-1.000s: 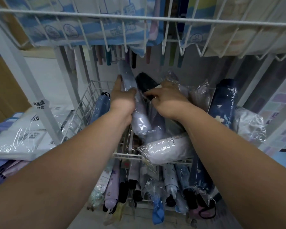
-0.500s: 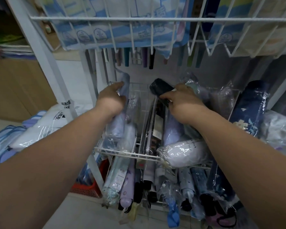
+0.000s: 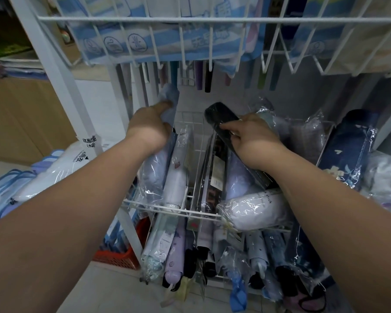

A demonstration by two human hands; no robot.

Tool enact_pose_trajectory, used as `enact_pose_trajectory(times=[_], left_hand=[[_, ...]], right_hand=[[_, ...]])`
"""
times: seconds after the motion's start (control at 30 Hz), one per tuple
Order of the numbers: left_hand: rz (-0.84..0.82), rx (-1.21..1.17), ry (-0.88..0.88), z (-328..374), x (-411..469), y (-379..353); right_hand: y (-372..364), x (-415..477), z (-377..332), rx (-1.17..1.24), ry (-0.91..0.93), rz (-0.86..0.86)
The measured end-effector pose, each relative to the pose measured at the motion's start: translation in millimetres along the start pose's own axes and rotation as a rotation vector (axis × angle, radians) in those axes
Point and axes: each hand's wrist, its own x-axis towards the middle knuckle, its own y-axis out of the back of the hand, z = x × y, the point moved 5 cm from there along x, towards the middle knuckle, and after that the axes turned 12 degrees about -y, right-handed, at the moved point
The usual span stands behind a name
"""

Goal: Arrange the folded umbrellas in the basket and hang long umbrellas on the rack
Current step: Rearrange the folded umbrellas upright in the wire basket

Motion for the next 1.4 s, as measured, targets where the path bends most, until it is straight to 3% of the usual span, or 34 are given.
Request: enact_pose_trajectory(times=[0.1, 0.23, 0.3, 0.6, 0.8, 0.93, 1.0, 1.13, 1.3, 1.4], left_hand=[[-0.013, 0.112, -0.045, 4.3, 3.8, 7.2], [-0.29, 0.267, 0.043, -9.7, -9.0, -24.3], [-0.321, 0.278, 0.082, -19.4, -17.3, -37.8], [-0.166, 0.285, 0.129, -29.9, -13.1, -45.1], [0.113, 0.157, -0.061, -38.7, -29.1, -42.8], [0.334, 0.228, -0.247, -25.7, -29.0, -28.2], [0.289, 0.065, -0.289, 4.2, -27.6, -22.5], [0.023, -0.547, -0.025, 68.1, -36.5, -47.4], [0.02, -1.198, 0.234, 96.5, -39.7, -91.9], [0.025, -1.331, 0.298, 96.2, -40.6, -102.9]], right_hand=[[-0.8, 1.1, 0.7, 0.002, 0.014, 0.008], [-2.9, 1.5, 1.8, -0.005, 0.012, -0.001], [-3.1, 1.2, 1.9, -0.006, 0.017, 0.001], [-6.8, 2.6, 2.5, -0.001, 0.035, 0.019], [-4.6, -1.2, -0.2, 0.017, 0.032, 0.016], [-1.6, -3.6, -1.9, 0.077, 0.021, 0.0], [-1.1, -4.0, -2.1, 0.142, 0.015, -0.006], [-2.2, -4.6, -2.1, 0.427, -0.034, -0.017], [-8.8, -2.4, 3.9, 0.613, -0.084, -0.036], [-11.0, 0.0, 6.2, 0.626, -0.084, -0.103]])
